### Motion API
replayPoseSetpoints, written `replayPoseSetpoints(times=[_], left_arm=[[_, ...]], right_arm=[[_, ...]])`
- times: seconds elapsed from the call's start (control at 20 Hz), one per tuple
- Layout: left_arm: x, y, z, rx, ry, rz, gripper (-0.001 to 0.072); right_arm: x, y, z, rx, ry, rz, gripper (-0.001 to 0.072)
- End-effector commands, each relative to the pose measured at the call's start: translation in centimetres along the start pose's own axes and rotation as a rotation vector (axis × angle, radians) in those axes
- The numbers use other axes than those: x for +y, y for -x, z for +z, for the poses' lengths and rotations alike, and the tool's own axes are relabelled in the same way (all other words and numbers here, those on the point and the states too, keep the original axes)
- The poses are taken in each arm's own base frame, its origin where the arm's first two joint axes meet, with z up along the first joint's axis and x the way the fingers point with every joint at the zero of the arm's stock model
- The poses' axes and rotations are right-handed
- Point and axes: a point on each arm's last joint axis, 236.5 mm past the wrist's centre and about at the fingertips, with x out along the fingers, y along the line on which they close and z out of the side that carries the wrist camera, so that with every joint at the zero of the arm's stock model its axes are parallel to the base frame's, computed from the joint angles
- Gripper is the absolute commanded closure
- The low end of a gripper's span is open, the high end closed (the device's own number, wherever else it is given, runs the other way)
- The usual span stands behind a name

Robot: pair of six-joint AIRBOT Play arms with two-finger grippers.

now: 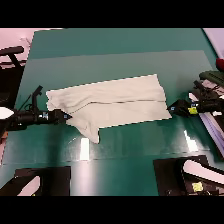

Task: Fold the shirts.

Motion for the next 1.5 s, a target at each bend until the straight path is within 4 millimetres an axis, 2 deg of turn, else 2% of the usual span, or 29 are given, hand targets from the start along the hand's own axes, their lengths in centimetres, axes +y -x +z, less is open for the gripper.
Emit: replayPoseSetpoints(times=[0.0, 0.05, 0.1, 0.3, 0.5, 0.55, 0.65, 0.8, 0.85, 0.95, 1.05, 1.15, 1.25, 1.35, 1.45], left_arm=[[-1.0, 1.4, 1.1, 0.013, -0.096, 0.028, 0.0682], [-1.2, 1.6, 1.3, 0.011, -0.105, 0.029, 0.0681], [-1.4, 1.7, 1.3, 0.014, -0.109, 0.028, 0.0681], [-1.3, 1.7, 1.0, 0.026, -0.113, 0.029, 0.0681], [-1.5, 1.8, 0.9, 0.027, -0.116, 0.027, 0.0681], [-1.5, 1.8, 0.8, 0.031, -0.116, 0.025, 0.0681], [-1.6, 1.8, 0.6, 0.041, -0.116, 0.022, 0.0682], [-2.0, 2.4, 0.1, 0.055, -0.106, 0.005, 0.0683], [-2.2, 3.4, 0.5, 0.022, -0.107, 0.005, 0.0683], [-2.7, 6.6, 1.1, -0.073, -0.096, 0.029, 0.0683], [-3.1, 9.7, 0.0, -0.133, -0.105, 0.086, 0.0683], [-2.7, 11.4, -1.3, -0.163, -0.127, 0.180, 0.0682], [-2.4, 12.0, -1.9, -0.172, -0.153, 0.219, 0.0682], [-2.2, 12.0, -1.7, -0.175, -0.151, 0.225, 0.0682], [-1.4, 12.2, -0.5, -0.217, -0.149, 0.255, 0.0681]], right_arm=[[-2.0, 1.2, 0.1, -0.024, -0.066, 0.000, 0.0160], [-2.2, 1.4, 0.4, -0.038, -0.076, 0.002, 0.0162], [-2.2, 1.3, 0.4, -0.038, -0.072, -0.001, 0.0210], [-1.6, -1.8, -1.4, 0.074, -0.059, 0.015, 0.0223], [-1.5, -3.7, -2.3, 0.091, -0.088, 0.028, 0.0242], [-1.4, -3.9, -2.1, 0.080, -0.099, 0.037, 0.0324], [-0.5, -4.0, -1.6, 0.053, -0.116, 0.078, 0.0697], [0.6, -3.2, -0.6, 0.002, -0.099, 0.094, 0.0696], [1.2, -2.5, -0.6, -0.011, -0.077, 0.096, 0.0696], [3.0, -0.3, -0.6, -0.059, -0.016, 0.101, 0.0696], [5.1, 1.9, -0.7, -0.122, 0.040, 0.097, 0.0696], [7.3, 3.9, -0.9, -0.189, 0.087, 0.090, 0.0696], [10.2, 4.9, -0.9, -0.250, 0.150, 0.125, 0.0696], [13.0, 5.7, 0.4, -0.350, 0.203, 0.158, 0.0696], [13.9, 6.0, 2.0, -0.436, 0.211, 0.147, 0.0696]])
